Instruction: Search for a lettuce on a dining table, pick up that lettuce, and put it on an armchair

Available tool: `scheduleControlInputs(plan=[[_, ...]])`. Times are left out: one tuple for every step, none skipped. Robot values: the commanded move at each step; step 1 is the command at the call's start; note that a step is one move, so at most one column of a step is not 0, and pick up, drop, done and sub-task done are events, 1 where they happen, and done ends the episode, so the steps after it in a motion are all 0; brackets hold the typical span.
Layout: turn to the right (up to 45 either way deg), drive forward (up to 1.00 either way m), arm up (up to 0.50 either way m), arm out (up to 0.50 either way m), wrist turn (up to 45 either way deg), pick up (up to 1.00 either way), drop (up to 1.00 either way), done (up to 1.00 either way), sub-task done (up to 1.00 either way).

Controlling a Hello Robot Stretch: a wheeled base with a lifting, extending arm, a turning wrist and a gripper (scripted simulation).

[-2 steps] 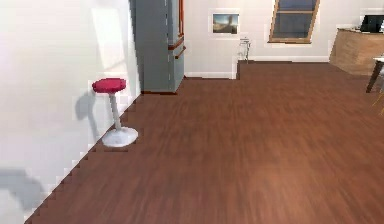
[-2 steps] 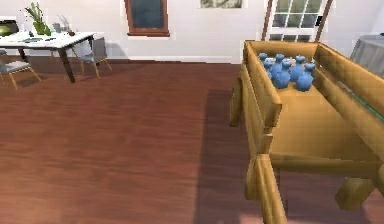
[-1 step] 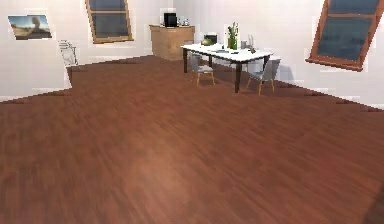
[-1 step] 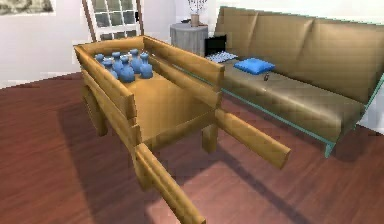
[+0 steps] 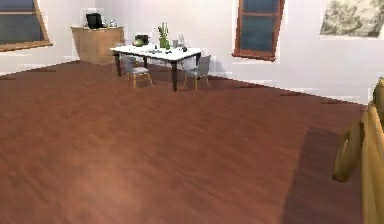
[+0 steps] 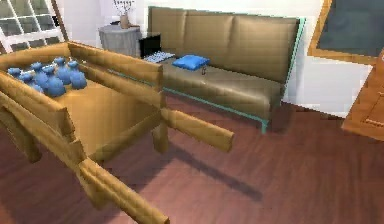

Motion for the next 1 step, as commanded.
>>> scheduleControlInputs(plan=[[0.0,1.00,0.00,0.00,0.0,0.00,0.00,0.00,0.00]])
